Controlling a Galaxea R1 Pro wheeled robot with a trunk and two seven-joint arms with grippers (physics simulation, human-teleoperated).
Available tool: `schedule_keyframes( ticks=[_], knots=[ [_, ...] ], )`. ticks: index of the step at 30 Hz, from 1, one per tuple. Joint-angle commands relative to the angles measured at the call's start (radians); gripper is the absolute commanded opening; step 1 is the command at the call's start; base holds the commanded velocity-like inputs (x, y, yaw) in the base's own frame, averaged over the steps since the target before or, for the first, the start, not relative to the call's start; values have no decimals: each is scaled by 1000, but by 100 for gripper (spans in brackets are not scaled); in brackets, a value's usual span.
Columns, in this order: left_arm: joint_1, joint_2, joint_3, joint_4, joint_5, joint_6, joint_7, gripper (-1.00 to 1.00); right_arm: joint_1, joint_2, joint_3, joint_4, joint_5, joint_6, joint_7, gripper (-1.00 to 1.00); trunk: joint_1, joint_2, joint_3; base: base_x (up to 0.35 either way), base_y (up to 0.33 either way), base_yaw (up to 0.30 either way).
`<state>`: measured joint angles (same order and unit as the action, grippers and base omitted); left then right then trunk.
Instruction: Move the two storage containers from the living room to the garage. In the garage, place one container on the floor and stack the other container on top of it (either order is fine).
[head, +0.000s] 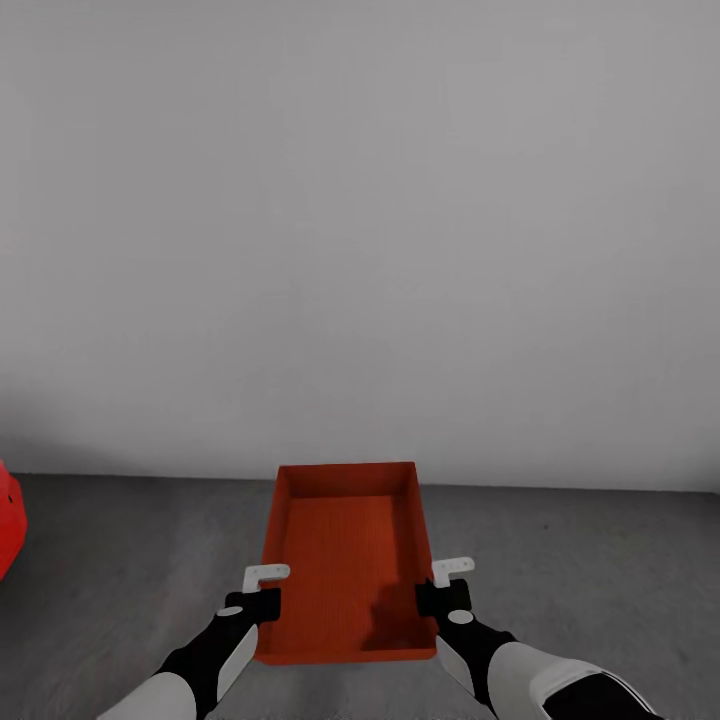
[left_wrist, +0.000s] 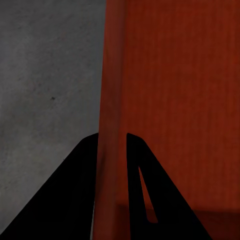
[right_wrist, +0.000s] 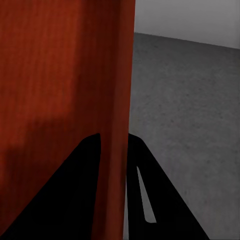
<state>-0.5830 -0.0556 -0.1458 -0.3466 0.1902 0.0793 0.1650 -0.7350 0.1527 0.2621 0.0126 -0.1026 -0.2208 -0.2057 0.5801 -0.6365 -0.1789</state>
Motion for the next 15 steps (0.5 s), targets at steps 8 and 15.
schedule_keyframes(
  ticks=[8,15],
  knots=[
    [-1,0,52,-5,18,-54,79,-100,0,1,-34,1,4,0,5,-100,0,-2,-15,0,0,0],
    [-1,0,52,-6,18,-54,79,-100,0,1,-34,1,4,0,5,-100,0,-2,-26,0,0,0]
  ],
)
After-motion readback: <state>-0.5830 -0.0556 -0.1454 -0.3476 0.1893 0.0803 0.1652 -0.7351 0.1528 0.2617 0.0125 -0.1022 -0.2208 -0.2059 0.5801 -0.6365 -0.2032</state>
